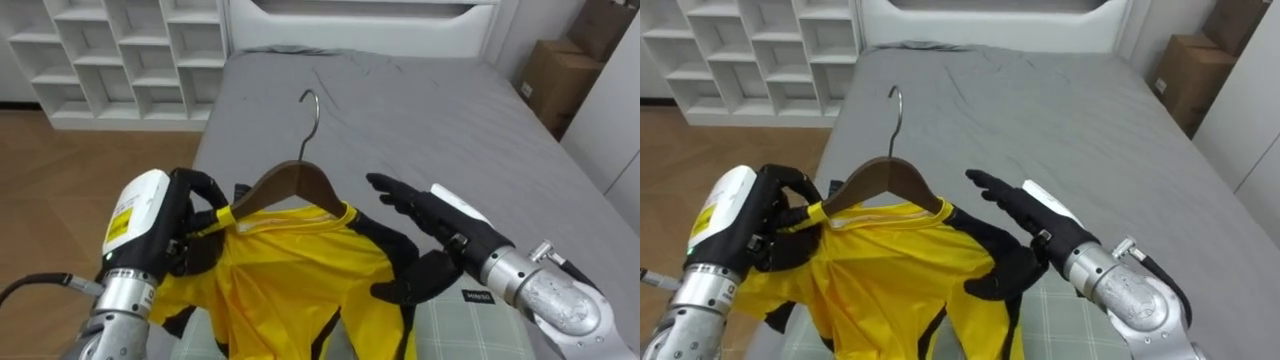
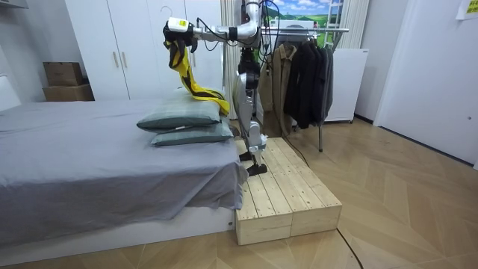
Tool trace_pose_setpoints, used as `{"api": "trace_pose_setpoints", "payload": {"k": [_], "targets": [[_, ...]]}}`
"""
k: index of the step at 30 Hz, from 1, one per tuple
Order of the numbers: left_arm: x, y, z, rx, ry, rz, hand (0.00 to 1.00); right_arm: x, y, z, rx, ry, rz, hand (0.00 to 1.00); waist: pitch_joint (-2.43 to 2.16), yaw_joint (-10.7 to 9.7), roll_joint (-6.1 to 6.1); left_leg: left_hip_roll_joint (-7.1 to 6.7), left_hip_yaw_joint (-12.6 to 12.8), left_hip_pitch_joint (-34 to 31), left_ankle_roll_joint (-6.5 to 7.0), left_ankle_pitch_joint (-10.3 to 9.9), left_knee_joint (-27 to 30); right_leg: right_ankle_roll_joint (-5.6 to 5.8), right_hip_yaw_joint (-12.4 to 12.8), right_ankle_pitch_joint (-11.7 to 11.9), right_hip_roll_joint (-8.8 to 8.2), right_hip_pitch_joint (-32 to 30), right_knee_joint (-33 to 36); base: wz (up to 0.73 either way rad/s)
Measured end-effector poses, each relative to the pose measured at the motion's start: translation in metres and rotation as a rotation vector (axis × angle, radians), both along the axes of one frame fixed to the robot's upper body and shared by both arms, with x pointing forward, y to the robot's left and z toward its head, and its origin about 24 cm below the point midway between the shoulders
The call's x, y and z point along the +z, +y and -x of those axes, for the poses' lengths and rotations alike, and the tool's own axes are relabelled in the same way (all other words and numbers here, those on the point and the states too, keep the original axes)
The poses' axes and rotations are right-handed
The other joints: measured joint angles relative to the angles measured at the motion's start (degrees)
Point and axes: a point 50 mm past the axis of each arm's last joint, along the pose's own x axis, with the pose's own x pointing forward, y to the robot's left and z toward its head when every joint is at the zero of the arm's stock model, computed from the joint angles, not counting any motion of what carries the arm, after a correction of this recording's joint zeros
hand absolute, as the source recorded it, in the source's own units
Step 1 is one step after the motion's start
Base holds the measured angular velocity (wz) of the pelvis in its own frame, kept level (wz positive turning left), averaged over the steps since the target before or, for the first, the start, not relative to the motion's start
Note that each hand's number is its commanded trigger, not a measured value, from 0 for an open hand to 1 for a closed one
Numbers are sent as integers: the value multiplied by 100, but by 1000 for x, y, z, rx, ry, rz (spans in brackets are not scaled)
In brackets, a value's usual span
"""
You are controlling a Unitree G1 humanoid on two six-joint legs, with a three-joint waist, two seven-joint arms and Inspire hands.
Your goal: Hang clothes
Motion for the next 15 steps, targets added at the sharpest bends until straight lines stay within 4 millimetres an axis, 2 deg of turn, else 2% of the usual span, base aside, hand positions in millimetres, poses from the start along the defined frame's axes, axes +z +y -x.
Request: {"api": "trace_pose_setpoints", "payload": {"k": [15], "targets": [[-5,-10,0,-62,49,-2,100,-3,10,1,26,19,-60,0,1,-19,2,-5,-104,17,0,0,0,1,-129,-1,-10,66,-22,3]]}}
